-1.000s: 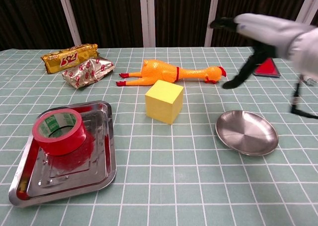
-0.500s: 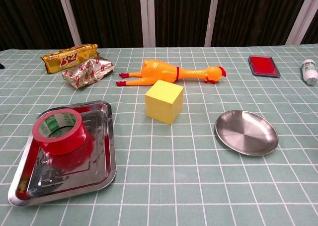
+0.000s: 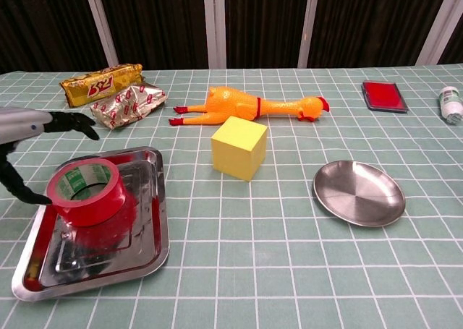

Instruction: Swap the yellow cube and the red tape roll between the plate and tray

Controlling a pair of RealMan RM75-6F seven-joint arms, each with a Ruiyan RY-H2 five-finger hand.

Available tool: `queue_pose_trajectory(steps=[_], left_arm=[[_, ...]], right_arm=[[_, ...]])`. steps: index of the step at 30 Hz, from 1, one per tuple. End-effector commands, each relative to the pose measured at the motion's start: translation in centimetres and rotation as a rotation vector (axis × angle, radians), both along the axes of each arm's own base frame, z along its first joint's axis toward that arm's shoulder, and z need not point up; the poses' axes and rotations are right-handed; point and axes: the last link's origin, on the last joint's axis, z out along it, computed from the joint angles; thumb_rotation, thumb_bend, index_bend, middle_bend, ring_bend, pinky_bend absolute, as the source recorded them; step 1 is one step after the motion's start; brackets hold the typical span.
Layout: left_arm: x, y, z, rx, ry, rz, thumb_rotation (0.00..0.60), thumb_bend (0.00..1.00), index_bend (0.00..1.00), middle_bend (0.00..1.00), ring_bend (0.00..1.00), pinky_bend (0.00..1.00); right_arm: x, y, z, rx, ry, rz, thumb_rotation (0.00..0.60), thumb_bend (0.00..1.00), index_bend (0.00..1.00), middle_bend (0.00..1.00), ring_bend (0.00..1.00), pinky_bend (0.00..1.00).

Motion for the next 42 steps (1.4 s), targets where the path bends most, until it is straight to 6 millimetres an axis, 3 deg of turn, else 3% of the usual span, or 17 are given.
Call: queue_pose_trajectory(steps=[1, 11, 14, 19, 22, 28, 35, 42], left_arm=[[0.5, 0.1, -1.2, -0.031, 0.004, -0.005, 0.6, 0.0, 0.16, 0.0, 0.0, 0.08], [0.8, 0.1, -2.6, -0.077, 0.022, -0.017, 0.6, 0.01, 0.16, 0.0, 0.0, 0.11], [0.9, 0.2, -3.0, -0.073, 0.041, -0.035, 0.6, 0.12, 0.18, 0.06, 0.02, 0.19], [1.1, 0.5, -3.4, -0.049, 0.058, -0.071, 0.6, 0.39, 0.24, 0.24, 0.18, 0.32], [1.5, 0.6, -3.4, -0.03, 0.057, -0.094, 0.6, 0.45, 0.27, 0.3, 0.25, 0.36], [2.4, 0.6, -2.4, -0.001, 0.006, -0.12, 0.6, 0.52, 0.29, 0.34, 0.29, 0.41], [2.9, 0.5, -0.3, 0.037, -0.083, -0.132, 0.6, 0.52, 0.29, 0.34, 0.3, 0.41], [5.8, 0.2, 0.3, 0.063, -0.247, -0.242, 0.6, 0.52, 0.29, 0.34, 0.3, 0.41]], right_arm=[[0.0, 0.0, 0.0, -0.006, -0.004, -0.003, 0.6, 0.0, 0.05, 0.0, 0.0, 0.0], [0.0, 0.0, -0.3, 0.01, -0.021, -0.005, 0.6, 0.0, 0.05, 0.0, 0.0, 0.0], [0.0, -0.1, -0.2, 0.006, -0.031, -0.006, 0.6, 0.0, 0.05, 0.0, 0.0, 0.0], [-0.1, -0.1, -0.1, 0.003, -0.052, -0.016, 0.6, 0.0, 0.05, 0.0, 0.0, 0.0], [-0.1, -0.2, -0.1, 0.004, -0.057, -0.018, 0.6, 0.0, 0.05, 0.0, 0.0, 0.0], [0.0, -0.1, -0.2, 0.011, -0.067, -0.018, 0.6, 0.0, 0.05, 0.0, 0.0, 0.0], [0.0, 0.0, 0.1, 0.0, -0.084, -0.025, 0.6, 0.0, 0.05, 0.0, 0.0, 0.0], [-0.1, -0.1, 0.1, -0.008, -0.09, -0.033, 0.6, 0.0, 0.05, 0.0, 0.0, 0.0]])
